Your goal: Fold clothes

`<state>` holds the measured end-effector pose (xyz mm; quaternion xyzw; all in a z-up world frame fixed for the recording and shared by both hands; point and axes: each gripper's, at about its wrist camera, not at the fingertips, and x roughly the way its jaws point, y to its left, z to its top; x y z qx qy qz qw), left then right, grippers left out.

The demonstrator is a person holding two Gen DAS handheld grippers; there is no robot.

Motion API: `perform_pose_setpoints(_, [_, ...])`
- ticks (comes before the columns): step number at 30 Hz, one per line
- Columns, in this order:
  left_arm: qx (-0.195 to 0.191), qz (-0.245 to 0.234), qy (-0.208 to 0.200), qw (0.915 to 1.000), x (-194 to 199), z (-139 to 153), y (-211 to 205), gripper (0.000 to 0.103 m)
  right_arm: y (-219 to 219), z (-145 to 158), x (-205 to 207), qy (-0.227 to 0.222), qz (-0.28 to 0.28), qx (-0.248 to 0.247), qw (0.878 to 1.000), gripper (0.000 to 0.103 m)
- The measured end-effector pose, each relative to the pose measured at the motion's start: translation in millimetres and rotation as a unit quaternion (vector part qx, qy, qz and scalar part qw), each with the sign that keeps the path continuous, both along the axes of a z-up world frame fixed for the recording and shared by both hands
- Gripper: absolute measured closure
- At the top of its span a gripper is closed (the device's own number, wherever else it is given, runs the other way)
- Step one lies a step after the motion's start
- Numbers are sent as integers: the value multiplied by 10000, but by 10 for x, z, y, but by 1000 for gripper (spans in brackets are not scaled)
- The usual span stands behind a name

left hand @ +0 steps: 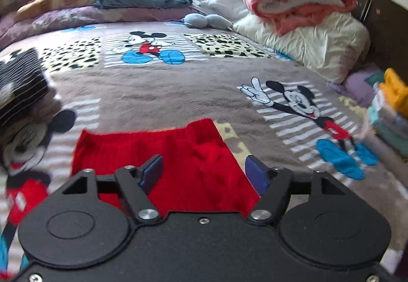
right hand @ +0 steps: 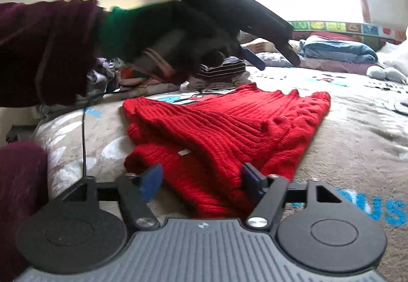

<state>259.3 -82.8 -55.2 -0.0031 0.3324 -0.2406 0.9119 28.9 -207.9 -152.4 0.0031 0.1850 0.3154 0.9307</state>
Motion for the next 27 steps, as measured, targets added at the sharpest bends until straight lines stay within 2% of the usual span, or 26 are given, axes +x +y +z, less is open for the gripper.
perform_pose_setpoints(2, [-127, 91, -31, 9999, -199, 76, 152, 25, 20, 43, -63, -50, 21, -132, 9999, 28])
perform_pose_setpoints(6, [-491, 302, -66, 9983, -591, 190, 483, 25, -33, 181, -243, -87, -15, -190, 9998, 29])
perform_pose_setpoints(10, [-1035, 751, -47, 9918, -963, 188, 874, 25, -78, 291, -362, -144, -119, -265, 9995, 29])
perform_pose_setpoints(14, [-1329, 1253, 100, 9831, -1260, 77, 1197, 25, -59, 272, -348, -150, -252, -352, 9990, 29])
perform_pose_setpoints(21, [-1964, 1958, 601, 9589, -1501, -214, 1624, 25, 39, 229, -299, -192, -118, -455, 9987, 30])
perform_pose_setpoints(23, [-2190, 2199, 716, 9479, -1533, -301, 1736, 26, 31, 230, -270, -169, -129, -420, 9989, 30])
perform_pose_setpoints(27, [-2730, 2656, 946, 9198, -1579, -494, 2001, 29, 10, 234, -205, -207, -185, -427, 9987, 30])
